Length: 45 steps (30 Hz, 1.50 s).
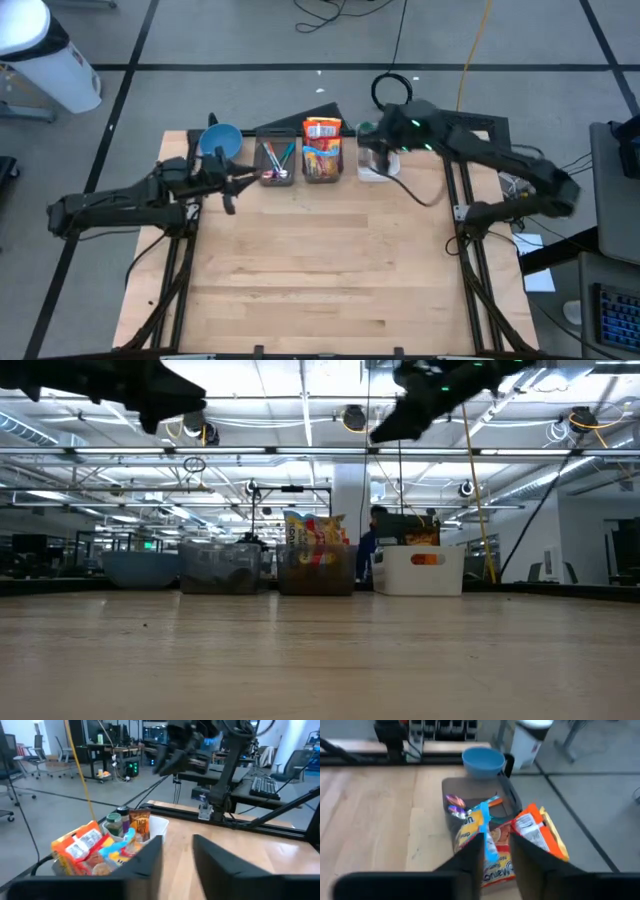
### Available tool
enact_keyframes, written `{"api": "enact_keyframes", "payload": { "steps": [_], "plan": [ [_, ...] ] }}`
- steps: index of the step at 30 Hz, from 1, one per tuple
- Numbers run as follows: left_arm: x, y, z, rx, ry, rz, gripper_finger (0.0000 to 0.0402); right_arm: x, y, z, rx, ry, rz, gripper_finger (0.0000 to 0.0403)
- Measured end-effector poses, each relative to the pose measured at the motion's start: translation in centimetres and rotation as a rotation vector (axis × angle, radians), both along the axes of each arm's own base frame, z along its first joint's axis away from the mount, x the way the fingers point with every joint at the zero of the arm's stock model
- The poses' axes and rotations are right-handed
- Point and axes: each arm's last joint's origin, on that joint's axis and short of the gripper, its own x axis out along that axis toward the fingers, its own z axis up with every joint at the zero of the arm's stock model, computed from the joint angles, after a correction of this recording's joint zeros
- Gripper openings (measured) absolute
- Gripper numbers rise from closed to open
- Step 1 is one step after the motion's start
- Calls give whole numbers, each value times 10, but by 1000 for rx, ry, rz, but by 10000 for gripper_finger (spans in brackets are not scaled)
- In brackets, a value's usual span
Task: Pick & Place Food Item
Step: Return to Home Position
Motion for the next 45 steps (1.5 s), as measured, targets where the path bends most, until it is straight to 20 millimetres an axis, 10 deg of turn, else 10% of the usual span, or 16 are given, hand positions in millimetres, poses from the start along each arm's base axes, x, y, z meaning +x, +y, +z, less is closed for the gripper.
{"api": "enact_keyframes", "payload": {
  "steps": [6,16,34,45],
  "plan": [
    [-29,-7,1,46,-73,-3,10,-64,39,-31,-33,-226,-27,9],
    [-52,-12,-38,37,-162,6,5,-128,79,-78,-19,-436,-45,1],
    [-46,-10,-92,-30,-121,43,12,-156,91,-156,43,-525,-218,0],
    [-46,-6,-102,-41,-52,166,5,-158,91,-156,-3,-536,-232,0]
  ]
}}
